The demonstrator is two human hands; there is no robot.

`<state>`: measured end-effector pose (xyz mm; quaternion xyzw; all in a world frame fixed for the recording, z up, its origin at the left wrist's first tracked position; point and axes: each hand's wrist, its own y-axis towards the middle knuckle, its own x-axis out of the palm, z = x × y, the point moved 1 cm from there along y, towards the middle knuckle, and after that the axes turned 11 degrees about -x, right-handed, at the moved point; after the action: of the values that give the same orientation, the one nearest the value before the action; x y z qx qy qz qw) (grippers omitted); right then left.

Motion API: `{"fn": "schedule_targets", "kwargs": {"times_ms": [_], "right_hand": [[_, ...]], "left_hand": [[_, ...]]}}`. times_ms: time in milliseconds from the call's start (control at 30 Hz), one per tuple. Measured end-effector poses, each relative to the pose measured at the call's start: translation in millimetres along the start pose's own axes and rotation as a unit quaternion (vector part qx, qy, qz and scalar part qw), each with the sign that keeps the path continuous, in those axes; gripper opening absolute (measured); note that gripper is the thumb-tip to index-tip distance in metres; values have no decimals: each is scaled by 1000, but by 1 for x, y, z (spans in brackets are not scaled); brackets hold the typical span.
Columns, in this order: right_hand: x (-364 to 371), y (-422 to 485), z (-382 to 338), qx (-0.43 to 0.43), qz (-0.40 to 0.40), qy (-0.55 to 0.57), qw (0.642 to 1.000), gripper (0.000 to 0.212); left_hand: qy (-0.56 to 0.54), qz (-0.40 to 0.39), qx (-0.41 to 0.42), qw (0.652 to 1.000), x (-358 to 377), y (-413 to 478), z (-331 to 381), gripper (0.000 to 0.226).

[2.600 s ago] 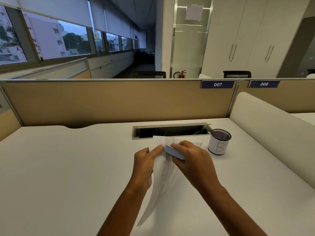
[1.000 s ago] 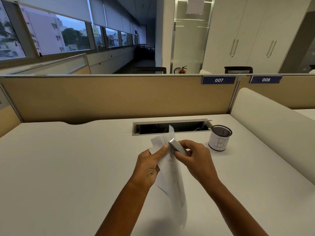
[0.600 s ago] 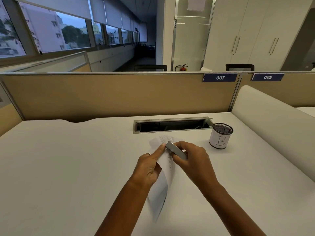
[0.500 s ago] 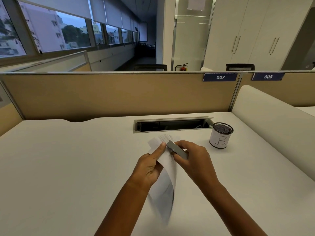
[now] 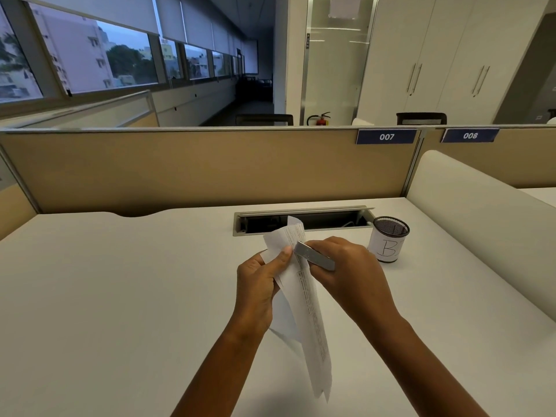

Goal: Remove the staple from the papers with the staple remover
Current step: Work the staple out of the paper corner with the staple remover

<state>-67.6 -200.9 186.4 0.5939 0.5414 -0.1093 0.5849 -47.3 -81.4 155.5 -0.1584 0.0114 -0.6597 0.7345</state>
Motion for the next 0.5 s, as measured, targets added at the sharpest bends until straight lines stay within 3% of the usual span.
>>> {"fn": "schedule_targets", "kwargs": {"times_ms": [233,500], "right_hand": [[2,-1,0,-55,-14,-50,997,28],[9,-2,4,-81,32,-106,991,30]], "left_hand": [[4,-3,12,1000,-1,1,0,11],[-3,4,-12,1000,1,1,-3,5]]}}
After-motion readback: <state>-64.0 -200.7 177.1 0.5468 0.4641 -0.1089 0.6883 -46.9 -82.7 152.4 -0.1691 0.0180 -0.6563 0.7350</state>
